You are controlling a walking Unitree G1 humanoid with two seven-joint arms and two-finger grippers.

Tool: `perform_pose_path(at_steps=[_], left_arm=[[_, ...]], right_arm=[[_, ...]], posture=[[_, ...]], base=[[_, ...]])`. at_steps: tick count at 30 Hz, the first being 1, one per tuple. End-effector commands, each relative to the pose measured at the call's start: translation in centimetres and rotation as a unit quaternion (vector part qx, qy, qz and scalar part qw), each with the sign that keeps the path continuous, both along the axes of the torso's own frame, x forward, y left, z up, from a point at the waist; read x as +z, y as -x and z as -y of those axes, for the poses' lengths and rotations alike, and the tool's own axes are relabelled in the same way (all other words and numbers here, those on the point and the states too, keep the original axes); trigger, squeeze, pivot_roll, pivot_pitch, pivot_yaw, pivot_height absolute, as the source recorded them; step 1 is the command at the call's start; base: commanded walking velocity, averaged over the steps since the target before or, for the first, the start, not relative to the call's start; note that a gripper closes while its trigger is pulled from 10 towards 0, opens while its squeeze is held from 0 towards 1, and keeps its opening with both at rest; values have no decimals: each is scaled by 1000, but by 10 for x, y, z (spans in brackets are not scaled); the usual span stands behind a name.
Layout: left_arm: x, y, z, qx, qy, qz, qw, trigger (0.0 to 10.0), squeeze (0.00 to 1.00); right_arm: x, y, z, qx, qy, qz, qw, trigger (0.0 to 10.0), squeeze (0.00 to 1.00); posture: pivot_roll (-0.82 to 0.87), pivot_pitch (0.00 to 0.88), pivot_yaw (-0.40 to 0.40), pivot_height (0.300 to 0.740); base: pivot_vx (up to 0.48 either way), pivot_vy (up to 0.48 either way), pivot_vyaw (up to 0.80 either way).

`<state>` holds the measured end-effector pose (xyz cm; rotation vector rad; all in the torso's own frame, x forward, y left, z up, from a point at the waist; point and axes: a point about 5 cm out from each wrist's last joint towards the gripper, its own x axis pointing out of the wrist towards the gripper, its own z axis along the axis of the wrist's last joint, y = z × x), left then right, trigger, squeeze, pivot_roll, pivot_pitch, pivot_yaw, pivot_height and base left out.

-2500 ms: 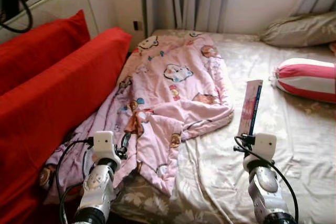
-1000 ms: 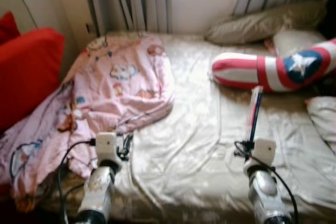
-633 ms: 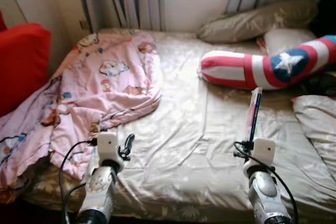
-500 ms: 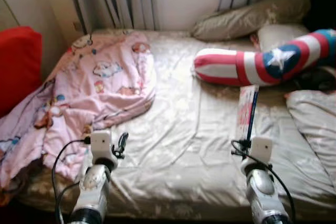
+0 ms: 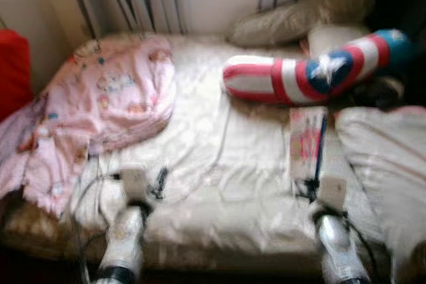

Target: Clean up the room

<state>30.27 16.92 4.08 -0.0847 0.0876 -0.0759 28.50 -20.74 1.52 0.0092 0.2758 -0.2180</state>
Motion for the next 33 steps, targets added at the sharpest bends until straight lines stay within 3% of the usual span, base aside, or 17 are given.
perform_pose_path(at_steps=[1,9,27,33], left_arm=[[-3,3,-11,12,-8,-9,1000,10000,0],[-3,2,-12,12,-10,-10,1000,10000,0],[-2,2,-11,11,0,-9,1000,10000,0],[-1,2,-11,13,-1,-7,1000,10000,0]], right_arm=[[11,-9,-2,2,4,29,1000,10000,0],[11,-9,-2,2,2,30,1000,10000,0],[9,-7,-5,4,-6,31,999,10000,0],[9,-7,-3,-15,-40,38,998,10000,0]], posture=[[45,47,-34,740],[46,46,-35,740],[44,47,-35,740],[42,47,-38,740]], base=[[0,-289,0],[0,-270,0],[0,0,0],[0,0,0]])
